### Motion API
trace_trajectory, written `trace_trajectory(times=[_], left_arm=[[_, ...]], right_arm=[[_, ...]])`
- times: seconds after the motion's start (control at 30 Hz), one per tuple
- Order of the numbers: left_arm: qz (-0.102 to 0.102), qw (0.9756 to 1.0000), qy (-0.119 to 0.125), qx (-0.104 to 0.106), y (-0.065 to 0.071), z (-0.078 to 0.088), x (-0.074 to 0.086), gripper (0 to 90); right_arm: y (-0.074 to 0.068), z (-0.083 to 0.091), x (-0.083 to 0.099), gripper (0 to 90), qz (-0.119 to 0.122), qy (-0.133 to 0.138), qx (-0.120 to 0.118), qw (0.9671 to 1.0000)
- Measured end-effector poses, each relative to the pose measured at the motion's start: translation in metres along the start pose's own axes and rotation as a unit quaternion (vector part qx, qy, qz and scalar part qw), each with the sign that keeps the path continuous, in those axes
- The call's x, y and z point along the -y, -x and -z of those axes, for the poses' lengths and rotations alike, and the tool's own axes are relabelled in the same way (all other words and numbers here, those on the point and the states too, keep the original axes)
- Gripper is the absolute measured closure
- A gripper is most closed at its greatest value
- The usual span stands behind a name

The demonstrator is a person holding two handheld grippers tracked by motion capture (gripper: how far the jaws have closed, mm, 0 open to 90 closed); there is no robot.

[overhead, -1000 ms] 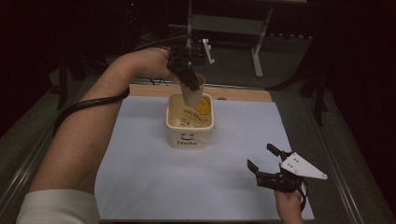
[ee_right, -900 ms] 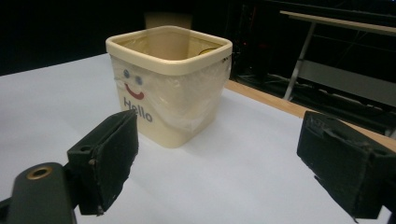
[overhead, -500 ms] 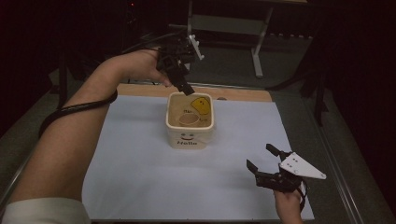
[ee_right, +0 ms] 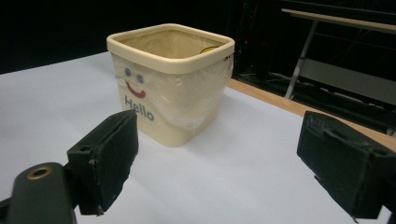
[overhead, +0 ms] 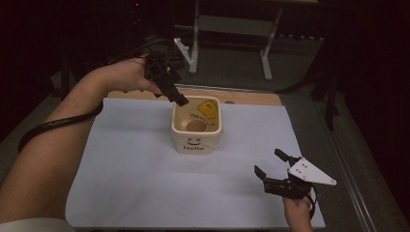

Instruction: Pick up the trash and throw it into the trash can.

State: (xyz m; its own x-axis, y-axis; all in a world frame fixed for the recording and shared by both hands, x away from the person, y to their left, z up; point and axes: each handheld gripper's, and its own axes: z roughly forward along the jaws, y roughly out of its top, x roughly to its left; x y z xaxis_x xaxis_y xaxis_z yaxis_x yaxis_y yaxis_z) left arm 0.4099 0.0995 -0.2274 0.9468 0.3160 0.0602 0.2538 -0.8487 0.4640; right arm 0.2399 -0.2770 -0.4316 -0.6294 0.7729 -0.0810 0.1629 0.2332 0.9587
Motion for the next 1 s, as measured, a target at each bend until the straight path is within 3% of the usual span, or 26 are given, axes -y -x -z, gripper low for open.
trace_trajectory(times=[0.17, 0.3, 0.47, 0.57, 0.8, 1.0], left_arm=[[0.024, 0.999, 0.038, 0.008, 0.001, 0.005, 0.018, 9.6], [0.034, 0.9985, 0.043, -0.001, 0.001, 0.006, 0.031, 7.8], [0.041, 0.9983, 0.042, 0.004, 0.003, 0.005, 0.044, 3.1], [0.05, 0.9975, 0.05, 0.003, 0.006, 0.006, 0.061, 2.5], [0.051, 0.9958, 0.076, -0.005, 0.016, 0.009, 0.082, 1.9], [0.054, 0.9945, 0.089, 0.006, 0.026, 0.006, 0.097, 1.9]], right_arm=[[0.0, 0.0, 0.0, 12.6, 0.001, 0.0, 0.0, 1.0], [-0.001, -0.001, -0.001, 12.6, 0.002, 0.001, -0.001, 1.0], [-0.002, -0.001, -0.001, 12.6, 0.003, 0.001, -0.001, 1.0], [-0.002, -0.001, -0.001, 12.6, 0.001, -0.001, -0.001, 1.0], [-0.002, -0.002, -0.001, 12.6, 0.003, -0.001, -0.002, 1.0], [-0.002, -0.002, -0.001, 12.6, 0.003, -0.002, -0.002, 1.0]])
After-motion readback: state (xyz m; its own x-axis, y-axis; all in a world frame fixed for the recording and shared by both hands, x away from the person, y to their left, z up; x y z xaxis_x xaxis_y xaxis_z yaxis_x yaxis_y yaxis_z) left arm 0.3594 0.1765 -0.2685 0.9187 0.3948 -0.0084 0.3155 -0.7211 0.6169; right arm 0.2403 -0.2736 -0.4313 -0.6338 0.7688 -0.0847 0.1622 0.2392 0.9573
